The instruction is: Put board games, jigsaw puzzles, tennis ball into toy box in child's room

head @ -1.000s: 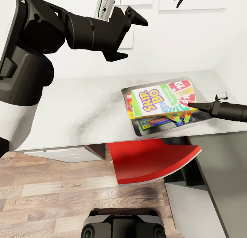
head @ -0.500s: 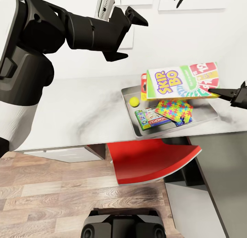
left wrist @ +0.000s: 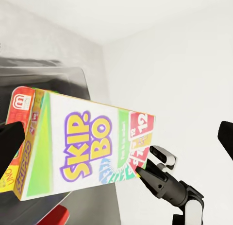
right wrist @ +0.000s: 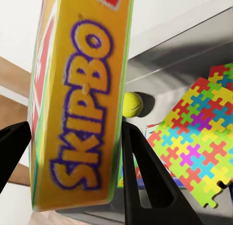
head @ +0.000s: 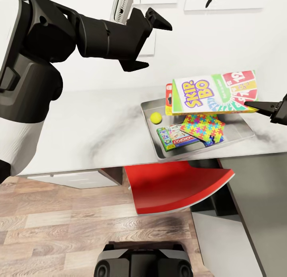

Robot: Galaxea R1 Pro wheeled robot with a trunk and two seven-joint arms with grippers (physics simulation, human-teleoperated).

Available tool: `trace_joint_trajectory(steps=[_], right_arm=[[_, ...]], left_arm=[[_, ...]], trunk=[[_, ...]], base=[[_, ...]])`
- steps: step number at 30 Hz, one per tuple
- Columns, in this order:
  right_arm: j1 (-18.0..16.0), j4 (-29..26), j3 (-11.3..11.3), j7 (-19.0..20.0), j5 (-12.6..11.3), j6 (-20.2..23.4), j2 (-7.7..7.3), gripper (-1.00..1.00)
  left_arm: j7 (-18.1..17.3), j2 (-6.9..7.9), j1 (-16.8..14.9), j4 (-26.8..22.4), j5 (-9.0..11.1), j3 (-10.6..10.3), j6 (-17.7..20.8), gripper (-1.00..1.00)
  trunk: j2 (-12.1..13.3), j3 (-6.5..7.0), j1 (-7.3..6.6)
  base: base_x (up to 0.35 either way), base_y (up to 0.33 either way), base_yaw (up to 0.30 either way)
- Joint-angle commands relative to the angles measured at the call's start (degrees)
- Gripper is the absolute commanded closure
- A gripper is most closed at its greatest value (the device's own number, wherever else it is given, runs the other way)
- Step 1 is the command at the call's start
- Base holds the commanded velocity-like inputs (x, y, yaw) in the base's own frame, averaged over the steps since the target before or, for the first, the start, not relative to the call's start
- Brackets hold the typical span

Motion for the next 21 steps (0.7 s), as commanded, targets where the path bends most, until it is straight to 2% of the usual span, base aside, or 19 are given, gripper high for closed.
trace_joint_trajectory(steps=[1,21], right_arm=[[-0.1,0.0,0.0,0.4,0.3,0.2,-0.01,1.00],[-0.1,-0.1,0.2,0.4,0.3,0.2,-0.02,1.00]], left_arm=[[0.2,0.03,-0.1,0.0,0.2,0.0,0.2,-1.00],[0.2,0.03,-0.1,0.0,0.2,-0.1,0.2,-1.00]], trunk=[[-0.1,-0.15,0.03],[-0.1,-1.88,0.03]], base=[[0.000,0.000,0.000],[0.000,0.000,0.000]])
